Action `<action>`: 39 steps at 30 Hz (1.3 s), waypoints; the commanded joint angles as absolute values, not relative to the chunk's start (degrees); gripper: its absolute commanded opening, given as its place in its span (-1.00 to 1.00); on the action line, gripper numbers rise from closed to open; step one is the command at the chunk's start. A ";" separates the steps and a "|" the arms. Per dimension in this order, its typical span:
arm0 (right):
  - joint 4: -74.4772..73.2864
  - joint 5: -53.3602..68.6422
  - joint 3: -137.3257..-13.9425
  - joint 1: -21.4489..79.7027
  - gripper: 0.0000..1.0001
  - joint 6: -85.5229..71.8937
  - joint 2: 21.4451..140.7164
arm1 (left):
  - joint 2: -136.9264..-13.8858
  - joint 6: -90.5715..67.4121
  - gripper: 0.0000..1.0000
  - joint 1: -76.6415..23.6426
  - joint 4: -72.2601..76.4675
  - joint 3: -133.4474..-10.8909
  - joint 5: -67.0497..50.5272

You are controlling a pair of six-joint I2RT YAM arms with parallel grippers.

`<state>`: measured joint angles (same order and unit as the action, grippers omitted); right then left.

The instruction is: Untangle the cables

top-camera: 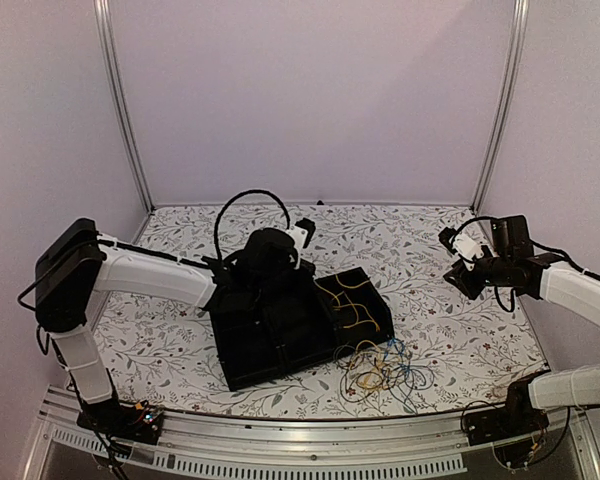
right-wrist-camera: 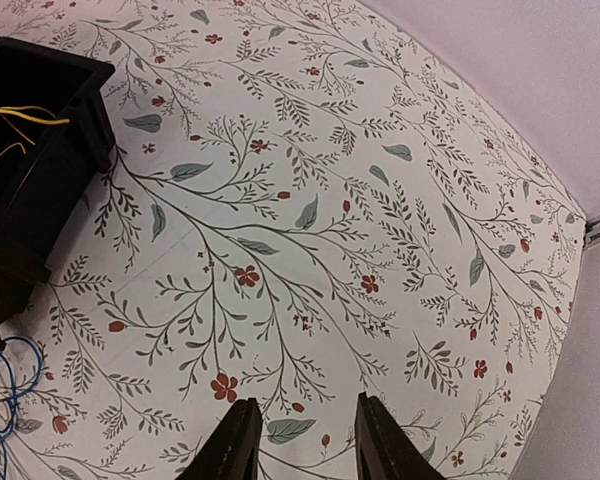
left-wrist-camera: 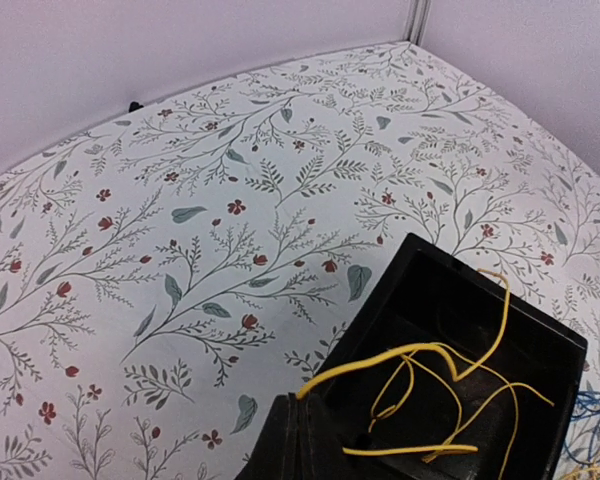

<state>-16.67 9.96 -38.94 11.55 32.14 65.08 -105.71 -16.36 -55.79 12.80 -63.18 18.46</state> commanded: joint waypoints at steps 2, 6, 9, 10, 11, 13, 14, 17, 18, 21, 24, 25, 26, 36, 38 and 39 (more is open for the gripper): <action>-16.07 10.09 -38.76 11.42 -0.27 32.41 65.81 | -100.73 -15.00 -1.00 -54.87 20.76 -59.45 12.95; -16.15 10.14 -38.68 11.39 -0.27 32.43 66.17 | -100.26 -15.70 -1.00 -54.93 23.19 -57.64 11.37; -16.25 10.18 -38.67 11.41 -0.26 32.35 66.26 | -99.33 -15.93 -1.00 -54.85 24.64 -56.38 10.46; -16.24 10.19 -38.72 11.36 -0.26 32.42 66.35 | -99.43 -15.76 -1.00 -54.91 23.82 -56.91 10.29; -16.26 10.17 -38.72 11.38 -0.26 32.39 66.35 | -99.86 -15.50 -1.00 -54.92 22.42 -57.79 10.28; -16.24 10.19 -38.76 11.37 -0.26 32.35 66.44 | -101.05 -14.82 -1.00 -54.94 20.03 -59.64 10.72; -16.32 10.20 -38.76 11.42 -0.26 32.42 66.44 | -101.76 -14.71 -1.00 -54.94 18.87 -60.54 10.73; -16.43 10.36 -38.76 11.38 -0.26 32.35 66.25 | -104.69 -14.03 -1.00 -55.04 15.17 -63.97 10.73; -16.47 10.48 -38.76 11.42 -0.26 32.34 66.22 | -106.21 -13.77 -1.00 -55.04 14.18 -65.10 10.50; -16.55 10.67 -38.75 11.35 -0.26 32.43 66.17 | -109.31 -13.58 -1.00 -55.30 13.28 -67.44 8.63; -16.60 10.76 -38.76 11.42 -0.25 32.56 66.27 | -112.83 -13.49 -1.00 -55.83 11.61 -70.20 7.78; -16.65 10.80 -38.76 11.41 -0.25 32.60 66.27 | -113.93 -13.33 -1.00 -56.12 10.86 -71.31 7.66; -16.69 10.82 -38.75 11.41 -0.25 32.54 66.20 | -115.05 -13.24 -1.00 -56.50 10.07 -72.38 7.58; -19.70 18.18 -39.39 11.37 -0.23 34.43 65.71 | -120.57 -10.90 -1.00 -58.78 2.00 -81.11 7.73; -23.19 25.03 -39.50 11.63 -0.28 38.28 64.50 | -119.50 -10.09 -1.00 -58.79 0.56 -81.09 8.52; -25.20 27.86 -39.20 12.44 -0.29 40.31 63.78 | -118.68 -9.72 -0.99 -58.72 0.22 -80.90 9.32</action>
<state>-18.46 15.84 -38.94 11.57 34.11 65.95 -120.03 -11.75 -58.52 4.75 -79.77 7.62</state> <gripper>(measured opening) 0.366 0.003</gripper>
